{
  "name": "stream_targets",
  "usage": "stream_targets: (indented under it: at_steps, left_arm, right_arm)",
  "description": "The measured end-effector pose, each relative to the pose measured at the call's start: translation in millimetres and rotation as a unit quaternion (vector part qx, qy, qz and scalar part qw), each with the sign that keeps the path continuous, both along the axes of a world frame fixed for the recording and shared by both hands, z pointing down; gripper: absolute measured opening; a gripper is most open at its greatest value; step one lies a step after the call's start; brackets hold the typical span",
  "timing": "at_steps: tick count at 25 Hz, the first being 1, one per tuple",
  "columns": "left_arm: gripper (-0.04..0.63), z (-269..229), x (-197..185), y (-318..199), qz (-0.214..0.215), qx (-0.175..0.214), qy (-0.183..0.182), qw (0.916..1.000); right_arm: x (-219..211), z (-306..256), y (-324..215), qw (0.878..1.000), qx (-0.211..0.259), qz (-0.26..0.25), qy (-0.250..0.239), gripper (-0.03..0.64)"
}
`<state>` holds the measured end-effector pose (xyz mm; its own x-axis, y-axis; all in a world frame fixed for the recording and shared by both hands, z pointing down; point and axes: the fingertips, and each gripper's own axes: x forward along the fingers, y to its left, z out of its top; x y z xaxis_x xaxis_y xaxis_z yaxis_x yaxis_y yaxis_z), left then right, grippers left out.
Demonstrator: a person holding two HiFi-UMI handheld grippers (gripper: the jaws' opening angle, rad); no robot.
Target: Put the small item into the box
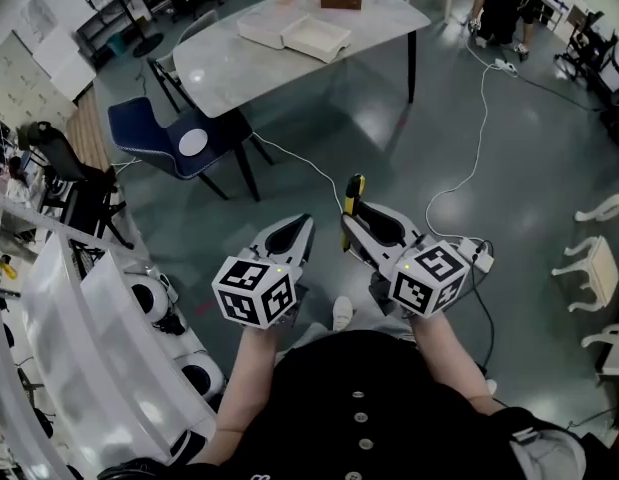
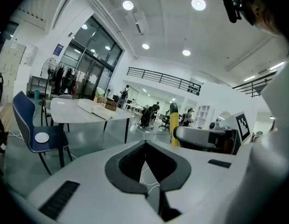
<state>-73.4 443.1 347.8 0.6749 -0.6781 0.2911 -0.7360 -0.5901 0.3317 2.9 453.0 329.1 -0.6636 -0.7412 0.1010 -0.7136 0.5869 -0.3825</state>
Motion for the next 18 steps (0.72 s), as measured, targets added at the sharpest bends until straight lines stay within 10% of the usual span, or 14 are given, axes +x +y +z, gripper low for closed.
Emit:
stream_targets:
  at_steps: [18]
  left_arm:
    - [0.017, 22.3, 44.1, -62.9, 0.008, -0.013, 0.010, 0.9998]
  right_arm:
    - [42.7, 24.3, -60.8, 1.000, -0.025, 0.009, 0.000, 0.120]
